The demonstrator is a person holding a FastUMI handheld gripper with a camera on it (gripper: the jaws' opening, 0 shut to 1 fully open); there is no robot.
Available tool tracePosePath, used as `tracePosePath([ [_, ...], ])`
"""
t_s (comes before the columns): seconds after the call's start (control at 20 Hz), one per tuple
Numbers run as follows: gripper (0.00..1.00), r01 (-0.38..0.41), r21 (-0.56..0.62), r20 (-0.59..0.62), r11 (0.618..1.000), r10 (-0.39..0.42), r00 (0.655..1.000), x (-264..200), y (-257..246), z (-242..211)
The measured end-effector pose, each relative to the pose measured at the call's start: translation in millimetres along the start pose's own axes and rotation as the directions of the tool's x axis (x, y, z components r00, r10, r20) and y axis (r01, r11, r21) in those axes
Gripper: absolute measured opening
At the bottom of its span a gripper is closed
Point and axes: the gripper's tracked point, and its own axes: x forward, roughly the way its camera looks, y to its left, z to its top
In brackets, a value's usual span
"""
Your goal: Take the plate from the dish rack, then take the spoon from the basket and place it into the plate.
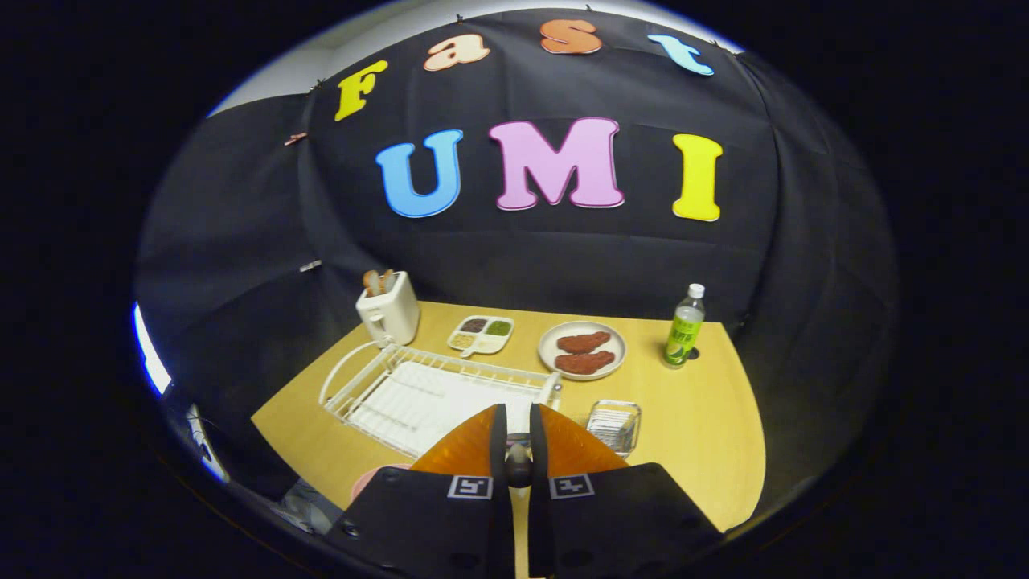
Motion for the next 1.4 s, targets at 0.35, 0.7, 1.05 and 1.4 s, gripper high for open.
tracePosePath([
  [0.35, 0.11, -0.216, 0.012, -0.114, 0.976, 0.216, 0.97, 16.5, 106.9, -80.2],
  [0.7, 0.11, -0.301, -0.04, -0.231, 0.953, 0.284, 0.931, 56.0, 147.1, -161.2],
  [1.05, 0.16, -0.312, -0.069, -0.308, 0.948, 0.277, 0.91, 61.4, 133.5, -194.8],
  [1.4, 0.23, -0.288, -0.072, -0.352, 0.955, 0.246, 0.903, 66.0, 123.4, -211.7],
])
